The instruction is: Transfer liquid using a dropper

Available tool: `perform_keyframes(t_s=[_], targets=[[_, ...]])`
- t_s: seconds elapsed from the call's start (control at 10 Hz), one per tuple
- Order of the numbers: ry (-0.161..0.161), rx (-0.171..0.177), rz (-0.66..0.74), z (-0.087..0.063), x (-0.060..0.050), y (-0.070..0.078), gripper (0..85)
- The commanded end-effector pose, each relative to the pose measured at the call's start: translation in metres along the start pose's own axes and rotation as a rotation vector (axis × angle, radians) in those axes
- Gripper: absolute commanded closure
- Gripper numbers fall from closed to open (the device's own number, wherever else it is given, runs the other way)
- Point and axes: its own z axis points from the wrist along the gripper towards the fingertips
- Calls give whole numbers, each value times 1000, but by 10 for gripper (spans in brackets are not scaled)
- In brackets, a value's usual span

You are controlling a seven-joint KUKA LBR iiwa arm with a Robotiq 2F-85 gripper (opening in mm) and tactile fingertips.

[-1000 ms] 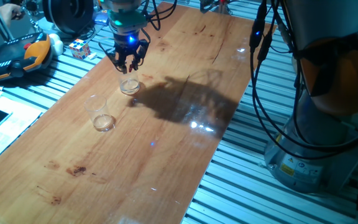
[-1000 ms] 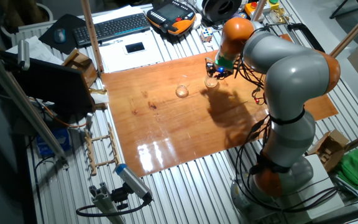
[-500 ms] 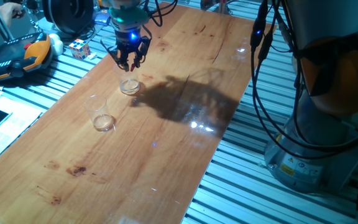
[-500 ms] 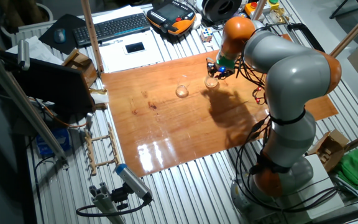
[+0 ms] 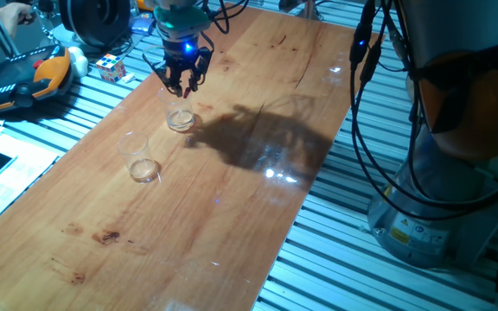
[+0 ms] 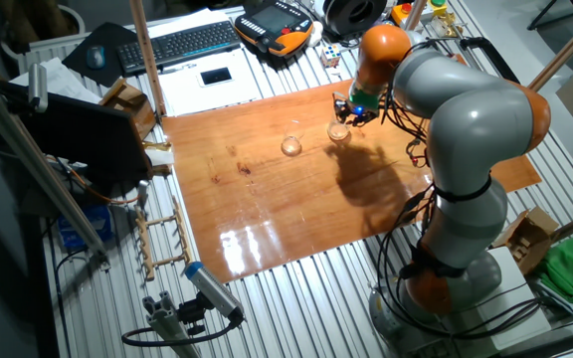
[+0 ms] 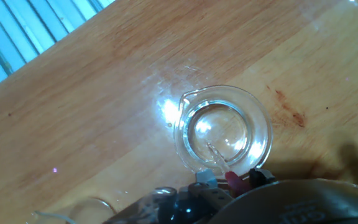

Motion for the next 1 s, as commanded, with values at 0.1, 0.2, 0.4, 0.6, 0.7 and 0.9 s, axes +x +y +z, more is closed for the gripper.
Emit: perform_keyframes(t_s=[0.1,0.2,0.4,0.6,0.7,0.9], targets=[[-1,3,-6,-1,-1,-4,473],[-3,5,-8,-1,-1,-5,473],[-4,4,-8,-1,0,-6,473],[-4,7,4,-5,0,-4,477],[-4,10,22,-7,0,-2,487],[-4,14,72,-9,-1,6,500]])
